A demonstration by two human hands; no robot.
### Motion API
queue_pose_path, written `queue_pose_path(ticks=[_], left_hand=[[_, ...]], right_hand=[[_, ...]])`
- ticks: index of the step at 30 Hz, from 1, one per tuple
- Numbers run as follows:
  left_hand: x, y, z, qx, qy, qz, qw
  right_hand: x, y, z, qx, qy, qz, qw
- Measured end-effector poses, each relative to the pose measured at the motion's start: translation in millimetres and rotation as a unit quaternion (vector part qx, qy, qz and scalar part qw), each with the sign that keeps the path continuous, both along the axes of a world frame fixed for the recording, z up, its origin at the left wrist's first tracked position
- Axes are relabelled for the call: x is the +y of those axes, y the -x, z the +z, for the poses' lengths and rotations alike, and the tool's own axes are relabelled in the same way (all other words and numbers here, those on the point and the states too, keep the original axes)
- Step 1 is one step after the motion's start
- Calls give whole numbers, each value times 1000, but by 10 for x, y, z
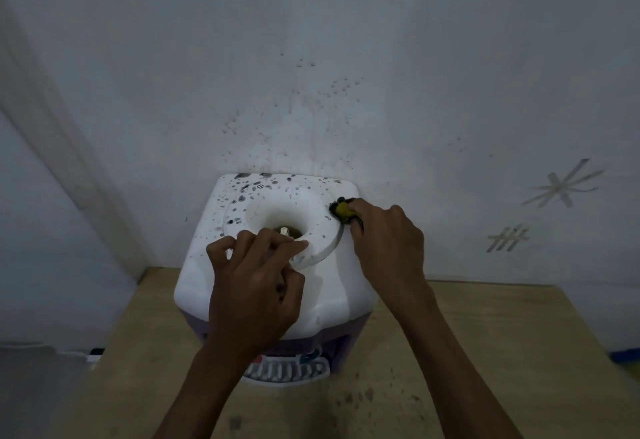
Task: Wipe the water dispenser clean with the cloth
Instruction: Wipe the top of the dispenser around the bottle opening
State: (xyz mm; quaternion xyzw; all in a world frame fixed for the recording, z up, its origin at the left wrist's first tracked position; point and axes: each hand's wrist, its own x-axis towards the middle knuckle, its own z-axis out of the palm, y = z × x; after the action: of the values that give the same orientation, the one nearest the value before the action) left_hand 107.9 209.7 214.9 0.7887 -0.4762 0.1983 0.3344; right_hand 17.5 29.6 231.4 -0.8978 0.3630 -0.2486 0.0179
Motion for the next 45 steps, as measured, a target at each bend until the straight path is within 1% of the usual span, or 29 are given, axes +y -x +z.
queue_pose_path(ticks=[5, 10, 13, 15, 16, 18, 20, 24, 31, 37, 41, 45], left_hand=[[1, -2, -5, -6, 6, -5, 1000], [2, -13, -18, -11, 5, -8, 1000], [2, -16, -16, -9, 4, -6, 1000], [0, -19, -17, -7, 3, -5, 1000], [-2, -16, -20, -4, 1, -4, 1000], [4, -17, -15, 0, -3, -3, 1000], [6, -22, -13, 3, -5, -4, 1000], [9, -22, -13, 7, -8, -5, 1000], [4, -26, -26, 5, 5, -6, 1000], [5, -28, -22, 3, 0, -7, 1000], [4, -23, -18, 4, 4, -7, 1000], [7, -26, -17, 5, -3, -8, 1000]], right_hand=[[34, -2, -11, 0, 53, 23, 998], [-121, -233, 143, -3, 52, 58, 997], [-280, -483, 177, 47, 70, 75, 994], [-345, -634, 250, 74, 99, 77, 989], [-364, -700, 281, 96, 98, 81, 987], [-364, -785, 348, 170, 87, 81, 978], [-365, -810, 395, 190, 86, 76, 975], [-351, -687, 348, 180, 74, 92, 976], [-371, -391, 358, 196, 64, 76, 975], [-449, -754, 487, 213, 68, 85, 971], [-459, -1027, 470, 198, 68, 107, 972], [-505, -896, 410, 168, 77, 100, 978]])
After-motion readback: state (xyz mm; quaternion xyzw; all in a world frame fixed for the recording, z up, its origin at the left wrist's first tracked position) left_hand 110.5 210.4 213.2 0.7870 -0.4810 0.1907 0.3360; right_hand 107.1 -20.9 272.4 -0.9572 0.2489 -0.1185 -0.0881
